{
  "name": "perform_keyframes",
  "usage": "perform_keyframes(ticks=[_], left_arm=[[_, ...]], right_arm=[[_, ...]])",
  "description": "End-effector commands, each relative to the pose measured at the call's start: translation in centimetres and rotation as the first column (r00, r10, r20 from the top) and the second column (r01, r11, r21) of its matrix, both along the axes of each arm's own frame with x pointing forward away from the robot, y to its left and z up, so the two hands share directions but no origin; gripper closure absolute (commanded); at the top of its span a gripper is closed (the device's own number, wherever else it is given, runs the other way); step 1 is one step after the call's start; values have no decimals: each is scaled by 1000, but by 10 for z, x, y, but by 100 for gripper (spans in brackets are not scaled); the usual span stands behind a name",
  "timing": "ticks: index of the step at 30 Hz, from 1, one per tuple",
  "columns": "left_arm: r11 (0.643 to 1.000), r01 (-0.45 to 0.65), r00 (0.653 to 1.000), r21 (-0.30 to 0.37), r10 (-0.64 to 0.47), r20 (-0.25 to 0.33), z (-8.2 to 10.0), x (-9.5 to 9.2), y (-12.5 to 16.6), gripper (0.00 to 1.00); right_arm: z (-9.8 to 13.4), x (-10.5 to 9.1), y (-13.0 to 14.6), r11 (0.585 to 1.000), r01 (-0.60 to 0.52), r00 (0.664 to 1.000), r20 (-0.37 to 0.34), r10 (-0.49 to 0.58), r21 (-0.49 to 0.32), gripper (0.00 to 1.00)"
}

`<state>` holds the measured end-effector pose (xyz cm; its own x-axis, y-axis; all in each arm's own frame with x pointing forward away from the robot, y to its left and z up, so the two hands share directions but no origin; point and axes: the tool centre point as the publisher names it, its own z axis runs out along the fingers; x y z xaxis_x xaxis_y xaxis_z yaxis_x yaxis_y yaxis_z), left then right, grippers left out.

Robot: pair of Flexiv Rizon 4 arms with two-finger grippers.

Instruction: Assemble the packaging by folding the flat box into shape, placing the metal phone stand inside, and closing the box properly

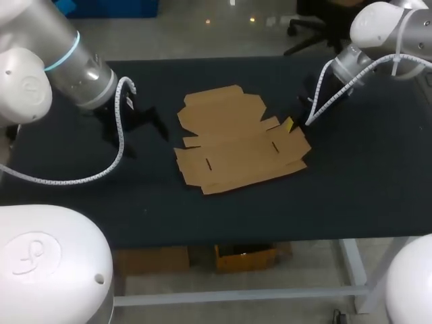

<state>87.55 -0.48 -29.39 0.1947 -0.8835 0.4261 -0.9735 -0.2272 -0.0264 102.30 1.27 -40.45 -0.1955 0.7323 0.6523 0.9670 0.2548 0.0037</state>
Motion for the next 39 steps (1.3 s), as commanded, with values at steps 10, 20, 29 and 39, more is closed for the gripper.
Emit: perform_keyframes(ticks=[10,20,29,39], left_arm=[[1000,4,1000,-17,-4,10,-1,-7,3,0],[1000,6,1000,-30,-6,-3,-8,-5,4,0],[999,1,1000,-35,-2,-13,-11,-3,9,0],[999,6,1000,-43,-7,-25,-16,1,8,0]], right_arm=[[7,-59,-4,986,150,983,97,-157,75,100],[-3,-71,5,960,250,961,86,-262,128,100],[-1,-82,7,953,262,958,79,-276,149,100],[3,-90,6,948,257,961,57,-272,186,100]])
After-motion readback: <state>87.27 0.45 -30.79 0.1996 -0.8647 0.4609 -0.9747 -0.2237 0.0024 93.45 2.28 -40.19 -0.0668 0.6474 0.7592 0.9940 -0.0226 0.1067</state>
